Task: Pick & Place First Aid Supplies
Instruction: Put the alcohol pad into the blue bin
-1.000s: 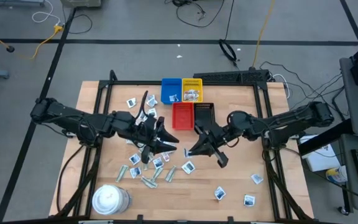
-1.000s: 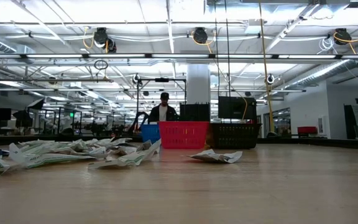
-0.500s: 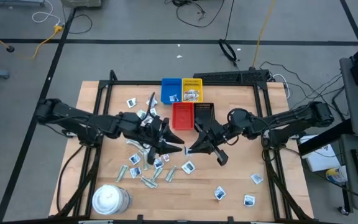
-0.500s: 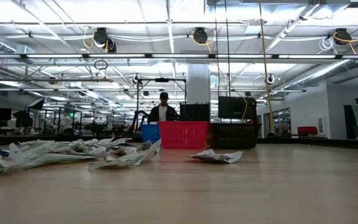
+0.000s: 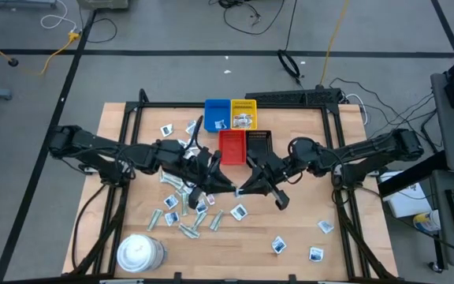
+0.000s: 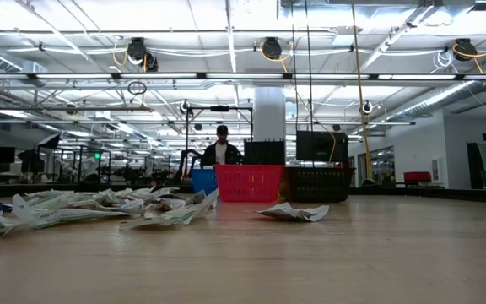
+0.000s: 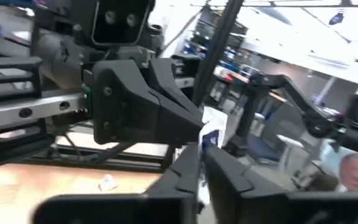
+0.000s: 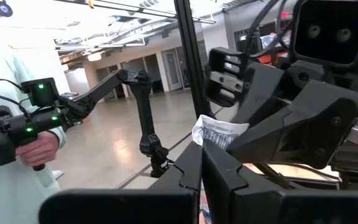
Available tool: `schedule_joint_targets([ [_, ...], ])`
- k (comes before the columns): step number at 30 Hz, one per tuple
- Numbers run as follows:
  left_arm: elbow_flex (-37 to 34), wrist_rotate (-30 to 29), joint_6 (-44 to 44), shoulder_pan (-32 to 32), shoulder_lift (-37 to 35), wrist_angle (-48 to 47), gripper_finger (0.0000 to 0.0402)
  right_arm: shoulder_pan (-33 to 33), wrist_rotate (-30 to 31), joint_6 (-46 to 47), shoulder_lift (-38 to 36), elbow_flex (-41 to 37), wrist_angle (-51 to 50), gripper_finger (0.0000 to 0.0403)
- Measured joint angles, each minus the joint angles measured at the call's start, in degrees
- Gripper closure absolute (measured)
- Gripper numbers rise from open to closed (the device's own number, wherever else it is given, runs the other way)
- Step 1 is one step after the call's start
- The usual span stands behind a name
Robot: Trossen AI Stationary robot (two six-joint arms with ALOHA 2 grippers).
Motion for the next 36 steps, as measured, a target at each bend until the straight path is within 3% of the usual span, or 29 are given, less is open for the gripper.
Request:
schedule_joint_targets([
  [7,0.0,1.02,-0.79,0.51,0.0,-0.12,0.0398,0.03,0.26,0.34,-0.03,0.0,-0.08,0.0399],
  [12,0.0,1.67,-2.71,2.58,-0.94,-4.13,0.04,-0.95,0.29,5.77,-1.64,0.0,-3.59,0.0358],
  [18,0.0,6.92,-2.49,6.67,-2.78,-18.15,0.04,-1.4,-0.59,4.14,-7.39,0.0,-15.41,0.0295],
  [24,1.06,12.05,-0.29,11.54,-3.25,-34.27,0.0401,-1.5,-1.0,4.48,-11.85,-0.02,-18.96,0.0269],
  [30,11.45,12.77,11.18,16.35,0.93,-58.66,0.0401,-1.5,-1.07,4.48,-14.63,-0.02,-18.79,0.0273],
  [36,21.0,10.37,20.72,19.48,7.96,-75.83,0.0401,-1.48,-1.06,4.33,-15.0,-0.02,-18.41,0.0277],
])
